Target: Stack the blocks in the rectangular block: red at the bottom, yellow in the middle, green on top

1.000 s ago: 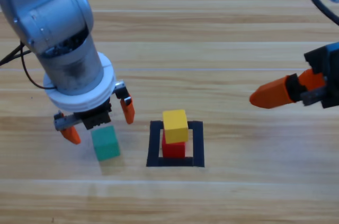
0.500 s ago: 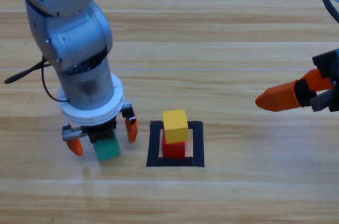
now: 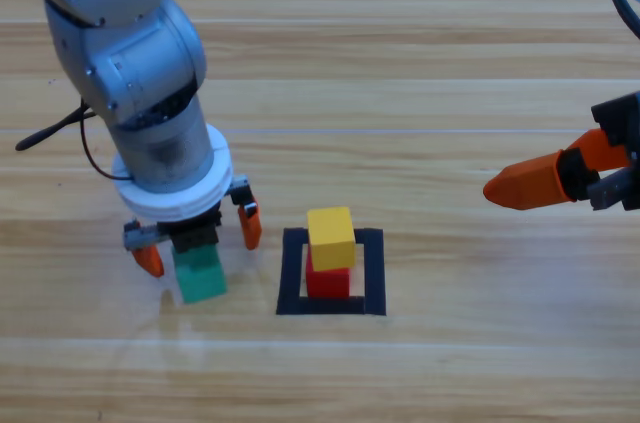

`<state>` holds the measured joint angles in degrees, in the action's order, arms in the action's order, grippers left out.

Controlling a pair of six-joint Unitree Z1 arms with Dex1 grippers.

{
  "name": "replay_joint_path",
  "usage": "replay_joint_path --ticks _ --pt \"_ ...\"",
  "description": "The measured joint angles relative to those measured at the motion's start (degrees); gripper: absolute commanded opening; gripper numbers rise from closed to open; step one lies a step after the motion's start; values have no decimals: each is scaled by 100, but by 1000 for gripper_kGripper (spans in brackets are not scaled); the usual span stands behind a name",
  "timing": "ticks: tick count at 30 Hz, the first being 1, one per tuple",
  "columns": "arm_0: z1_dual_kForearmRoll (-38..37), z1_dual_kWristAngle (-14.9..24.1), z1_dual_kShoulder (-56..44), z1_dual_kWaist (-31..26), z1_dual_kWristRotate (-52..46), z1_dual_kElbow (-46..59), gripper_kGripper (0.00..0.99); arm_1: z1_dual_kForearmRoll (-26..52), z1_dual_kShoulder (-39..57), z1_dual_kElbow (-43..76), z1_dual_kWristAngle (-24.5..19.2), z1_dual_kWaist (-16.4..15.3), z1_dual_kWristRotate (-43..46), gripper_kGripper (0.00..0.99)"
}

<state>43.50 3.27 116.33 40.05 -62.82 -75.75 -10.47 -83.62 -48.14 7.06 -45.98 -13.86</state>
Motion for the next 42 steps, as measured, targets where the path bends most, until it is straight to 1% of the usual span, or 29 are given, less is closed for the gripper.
replay_joint_path --ticks 4,18,21,25,27,33,37,42 --pt "-1 -23 14 -74 19 25 907 0 0 0 0 0 0 990" --pt "-18 -75 15 -105 44 129 905 0 0 0 -1 0 0 990" --pt "-18 -75 15 -105 44 129 856 0 0 0 -8 0 0 990" --pt "-18 -75 15 -105 44 148 845 0 0 0 -21 0 0 990" --pt "-18 -75 15 -105 45 149 821 0 0 0 -23 0 0 990" --pt "-18 -75 17 -105 63 148 819 0 0 0 -41 0 0 990" --pt "-18 -85 20 -105 72 149 775 0 0 0 -47 0 0 990" --pt "-18 -131 20 -104 163 149 775 0 0 0 -57 0 0 989"
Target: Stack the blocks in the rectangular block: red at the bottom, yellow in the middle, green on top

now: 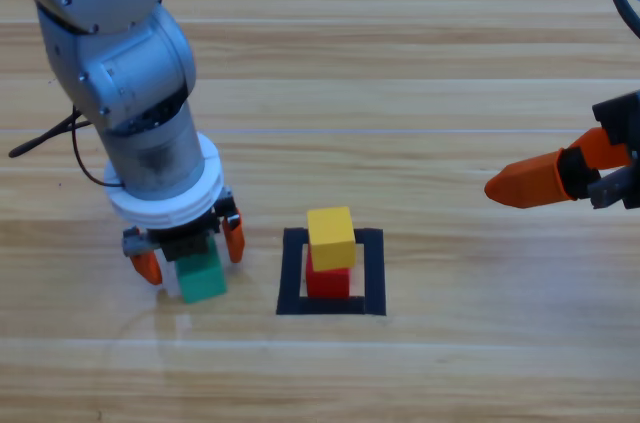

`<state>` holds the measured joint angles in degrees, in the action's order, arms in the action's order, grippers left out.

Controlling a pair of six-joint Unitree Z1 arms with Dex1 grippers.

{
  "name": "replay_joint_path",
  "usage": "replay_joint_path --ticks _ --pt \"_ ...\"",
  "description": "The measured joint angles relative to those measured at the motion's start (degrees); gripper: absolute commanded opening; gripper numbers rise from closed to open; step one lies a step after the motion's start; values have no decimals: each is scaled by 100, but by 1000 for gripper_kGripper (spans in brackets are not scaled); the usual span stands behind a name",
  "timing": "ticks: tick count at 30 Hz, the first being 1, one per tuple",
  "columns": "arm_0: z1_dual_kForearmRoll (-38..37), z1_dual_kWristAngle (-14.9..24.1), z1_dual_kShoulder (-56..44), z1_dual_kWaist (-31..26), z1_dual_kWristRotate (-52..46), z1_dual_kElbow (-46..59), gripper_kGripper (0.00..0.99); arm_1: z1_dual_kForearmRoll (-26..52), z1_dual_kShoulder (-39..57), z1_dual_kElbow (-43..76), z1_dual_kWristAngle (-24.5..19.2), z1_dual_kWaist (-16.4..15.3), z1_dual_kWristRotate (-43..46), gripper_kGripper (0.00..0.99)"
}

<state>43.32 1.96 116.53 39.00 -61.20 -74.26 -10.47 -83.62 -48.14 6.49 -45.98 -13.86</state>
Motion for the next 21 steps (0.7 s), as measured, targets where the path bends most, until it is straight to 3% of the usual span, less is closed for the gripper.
replay_joint_path --ticks 9,14,21 --pt "0 -119 0 2 128 0 749 0 0 0 -41 0 -1 989" --pt "1 -130 0 3 219 -1 529 0 0 0 -134 0 -1 989" --pt "75 -130 44 3 497 -80 385 0 1 0 -161 0 -1 989"
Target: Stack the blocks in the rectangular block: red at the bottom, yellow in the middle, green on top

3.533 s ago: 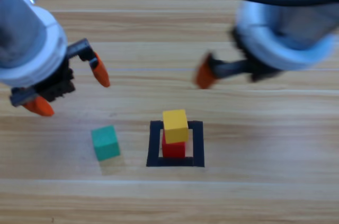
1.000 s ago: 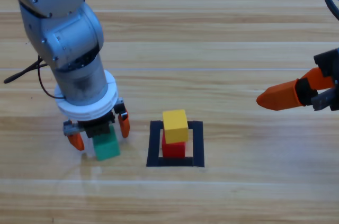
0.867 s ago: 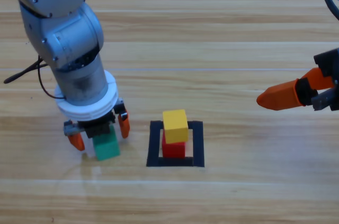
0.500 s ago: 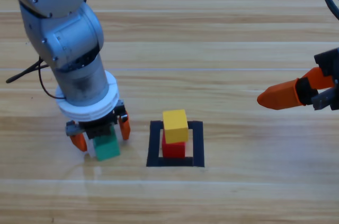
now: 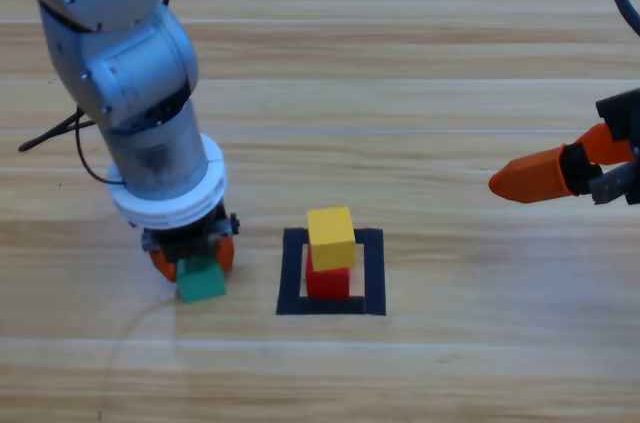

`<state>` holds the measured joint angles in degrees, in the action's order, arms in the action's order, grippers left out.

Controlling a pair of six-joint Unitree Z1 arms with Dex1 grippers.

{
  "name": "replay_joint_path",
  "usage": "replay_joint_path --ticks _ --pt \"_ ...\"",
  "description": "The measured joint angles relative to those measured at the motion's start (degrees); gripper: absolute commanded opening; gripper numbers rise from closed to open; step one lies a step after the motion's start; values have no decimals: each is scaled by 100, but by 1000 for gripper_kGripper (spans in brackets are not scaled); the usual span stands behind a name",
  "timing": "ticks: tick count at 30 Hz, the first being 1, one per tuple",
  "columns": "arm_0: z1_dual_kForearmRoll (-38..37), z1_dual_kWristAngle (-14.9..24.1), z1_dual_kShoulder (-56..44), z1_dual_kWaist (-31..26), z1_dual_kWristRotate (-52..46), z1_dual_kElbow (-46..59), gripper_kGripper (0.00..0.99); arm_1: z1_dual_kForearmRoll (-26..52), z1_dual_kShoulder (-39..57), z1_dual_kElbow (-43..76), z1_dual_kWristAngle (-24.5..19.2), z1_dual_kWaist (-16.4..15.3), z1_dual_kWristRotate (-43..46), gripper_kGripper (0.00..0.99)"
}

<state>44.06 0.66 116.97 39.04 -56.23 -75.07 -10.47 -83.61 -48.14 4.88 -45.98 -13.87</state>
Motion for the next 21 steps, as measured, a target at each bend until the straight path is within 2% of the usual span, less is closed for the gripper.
replay_joint_path --ticks 7,15,21 --pt "310 2 197 2 435 -460 301 0 0 0 0 0 -1 989" --pt "868 98 -93 4 1453 -1231 146 0 0 0 0 0 -1 989" --pt "1608 176 -642 5 2071 -1923 144 0 0 0 0 0 -5 989"
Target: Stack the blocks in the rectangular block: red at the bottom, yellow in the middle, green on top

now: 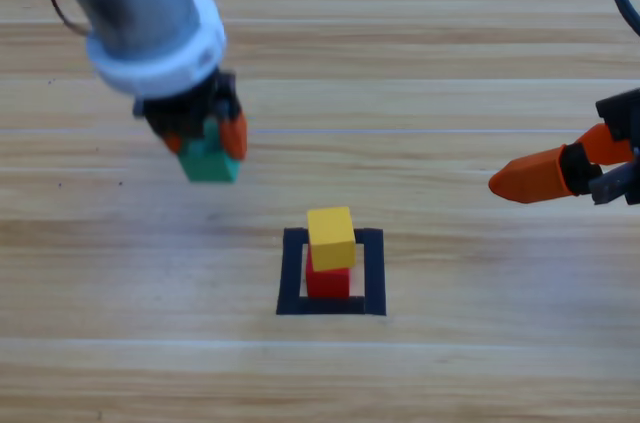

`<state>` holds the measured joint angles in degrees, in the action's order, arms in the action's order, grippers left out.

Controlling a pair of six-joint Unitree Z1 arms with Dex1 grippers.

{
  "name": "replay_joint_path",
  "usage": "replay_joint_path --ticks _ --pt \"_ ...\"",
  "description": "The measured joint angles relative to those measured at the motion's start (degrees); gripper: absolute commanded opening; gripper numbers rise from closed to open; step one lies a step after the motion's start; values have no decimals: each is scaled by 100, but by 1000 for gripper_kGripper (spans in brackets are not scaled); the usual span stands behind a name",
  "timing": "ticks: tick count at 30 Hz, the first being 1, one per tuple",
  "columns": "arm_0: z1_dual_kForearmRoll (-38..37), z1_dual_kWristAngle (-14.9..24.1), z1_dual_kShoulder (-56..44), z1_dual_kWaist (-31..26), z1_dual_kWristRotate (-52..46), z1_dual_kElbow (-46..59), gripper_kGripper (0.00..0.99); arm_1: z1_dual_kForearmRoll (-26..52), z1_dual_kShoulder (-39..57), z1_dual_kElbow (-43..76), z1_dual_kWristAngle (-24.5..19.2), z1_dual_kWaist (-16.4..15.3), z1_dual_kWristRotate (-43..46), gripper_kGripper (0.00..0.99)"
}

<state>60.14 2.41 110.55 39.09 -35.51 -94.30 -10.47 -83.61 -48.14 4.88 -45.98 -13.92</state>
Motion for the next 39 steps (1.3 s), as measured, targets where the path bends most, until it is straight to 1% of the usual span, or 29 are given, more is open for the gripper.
replay_joint_path --ticks 5,10,15,18,27,30,39 --pt "426 70 -131 114 169 -553 144 0 0 0 0 0 -3 989" --pt "493 70 -91 431 324 -780 144 0 0 0 0 0 -4 989" --pt "769 64 331 840 326 -1328 144 0 0 0 0 0 -4 989" --pt "785 55 496 951 322 -1380 146 0 0 0 0 0 -4 989" --pt "919 55 566 1044 -378 -1385 146 0 0 0 0 0 -4 989" --pt "1167 55 653 1044 -667 -1543 146 0 0 0 0 0 -4 989" --pt "1473 54 1058 1102 -908 -1924 146 0 0 0 0 0 -4 989"
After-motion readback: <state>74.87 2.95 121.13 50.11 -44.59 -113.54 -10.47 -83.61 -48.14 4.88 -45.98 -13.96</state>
